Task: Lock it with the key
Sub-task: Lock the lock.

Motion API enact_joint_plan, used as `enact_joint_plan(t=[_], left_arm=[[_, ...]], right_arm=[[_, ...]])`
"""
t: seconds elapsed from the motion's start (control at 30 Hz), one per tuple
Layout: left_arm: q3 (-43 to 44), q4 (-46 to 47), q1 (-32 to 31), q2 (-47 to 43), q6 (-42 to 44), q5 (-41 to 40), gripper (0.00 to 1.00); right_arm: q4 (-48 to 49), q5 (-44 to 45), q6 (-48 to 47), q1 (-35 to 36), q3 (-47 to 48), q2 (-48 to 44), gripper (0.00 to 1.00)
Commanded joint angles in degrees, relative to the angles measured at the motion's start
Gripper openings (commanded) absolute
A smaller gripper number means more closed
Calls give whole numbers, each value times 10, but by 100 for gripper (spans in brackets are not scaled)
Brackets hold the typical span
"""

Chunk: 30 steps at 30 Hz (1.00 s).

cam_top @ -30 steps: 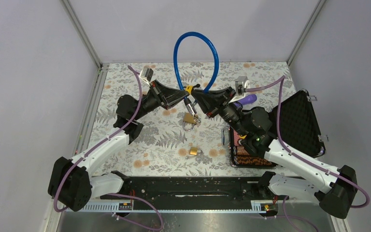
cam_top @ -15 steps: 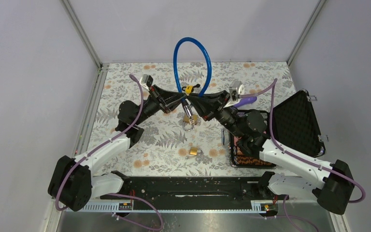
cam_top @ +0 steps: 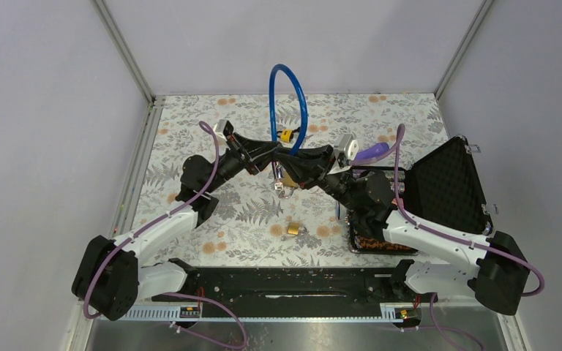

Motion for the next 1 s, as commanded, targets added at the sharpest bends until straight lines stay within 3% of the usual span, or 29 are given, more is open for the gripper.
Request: enact_joint_plan(t=[0.0, 0.4, 0.77, 0.97], left_arm=[[-3, 60, -8, -34, -49, -15, 0], [8, 32, -7, -49, -30, -8, 0], [2, 73, -7, -39, -53, -9, 0], [-16, 152, -7, -18, -87, -20, 0]], right_arm=[[-13, -26, -49, 12, -11, 14, 0], [-181, 13, -171, 12, 13, -5, 0], [-194, 24, -114, 12, 19, 5, 1], [-259, 78, -57, 12, 37, -17, 17]])
